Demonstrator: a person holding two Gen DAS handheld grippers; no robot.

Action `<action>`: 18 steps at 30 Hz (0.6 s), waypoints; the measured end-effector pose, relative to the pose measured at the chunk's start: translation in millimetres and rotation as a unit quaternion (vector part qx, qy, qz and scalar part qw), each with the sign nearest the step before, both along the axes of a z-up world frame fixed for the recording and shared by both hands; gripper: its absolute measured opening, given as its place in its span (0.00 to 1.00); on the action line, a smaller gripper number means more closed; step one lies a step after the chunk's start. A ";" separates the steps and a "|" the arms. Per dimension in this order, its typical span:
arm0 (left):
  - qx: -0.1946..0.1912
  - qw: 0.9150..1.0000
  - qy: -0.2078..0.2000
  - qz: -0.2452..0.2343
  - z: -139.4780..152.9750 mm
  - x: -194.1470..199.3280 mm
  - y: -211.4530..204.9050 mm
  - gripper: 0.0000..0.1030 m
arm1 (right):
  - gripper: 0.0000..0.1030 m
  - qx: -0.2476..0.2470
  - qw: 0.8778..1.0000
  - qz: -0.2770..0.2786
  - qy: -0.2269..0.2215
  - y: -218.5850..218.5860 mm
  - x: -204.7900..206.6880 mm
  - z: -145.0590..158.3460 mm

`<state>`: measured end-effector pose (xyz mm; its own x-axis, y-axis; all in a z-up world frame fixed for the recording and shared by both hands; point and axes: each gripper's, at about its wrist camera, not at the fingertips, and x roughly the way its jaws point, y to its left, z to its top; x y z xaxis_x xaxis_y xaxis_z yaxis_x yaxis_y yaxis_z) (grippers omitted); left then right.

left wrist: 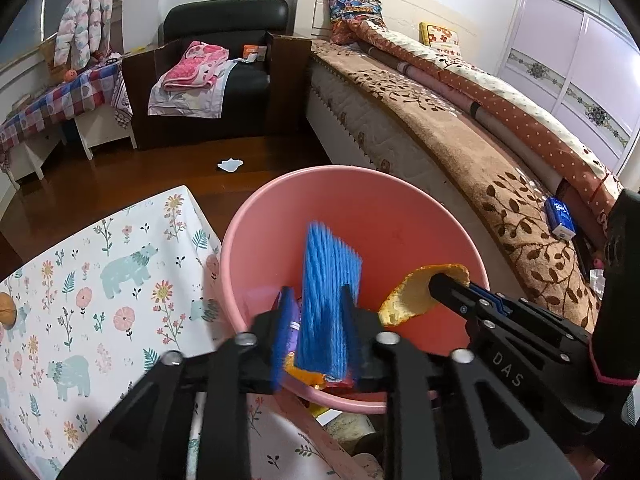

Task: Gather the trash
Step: 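Open both grippers over the pink bucket to drop the pad and crust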

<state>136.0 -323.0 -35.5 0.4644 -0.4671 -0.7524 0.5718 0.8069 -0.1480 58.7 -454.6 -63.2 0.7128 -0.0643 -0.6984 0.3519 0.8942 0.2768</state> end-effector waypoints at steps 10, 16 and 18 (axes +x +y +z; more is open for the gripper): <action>-0.010 1.000 -0.006 0.002 5.0 -1.5 6.3 0.43 | 0.20 0.005 1.000 -0.002 0.005 -1.7 2.4 -3.5; -0.016 1.000 -0.012 0.006 10.4 -4.2 10.2 0.45 | 0.30 0.000 1.000 -0.001 -0.001 -0.8 0.6 0.4; -0.019 1.000 -0.015 0.007 13.5 -5.6 12.7 0.47 | 0.32 -0.002 1.000 0.001 -0.006 0.8 -0.5 2.8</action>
<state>130.3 -310.3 -22.0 0.4923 -0.4891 -0.7200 0.5653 0.8087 -0.1628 58.2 -453.8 -60.4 0.7213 -0.0656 -0.6895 0.3463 0.8963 0.2771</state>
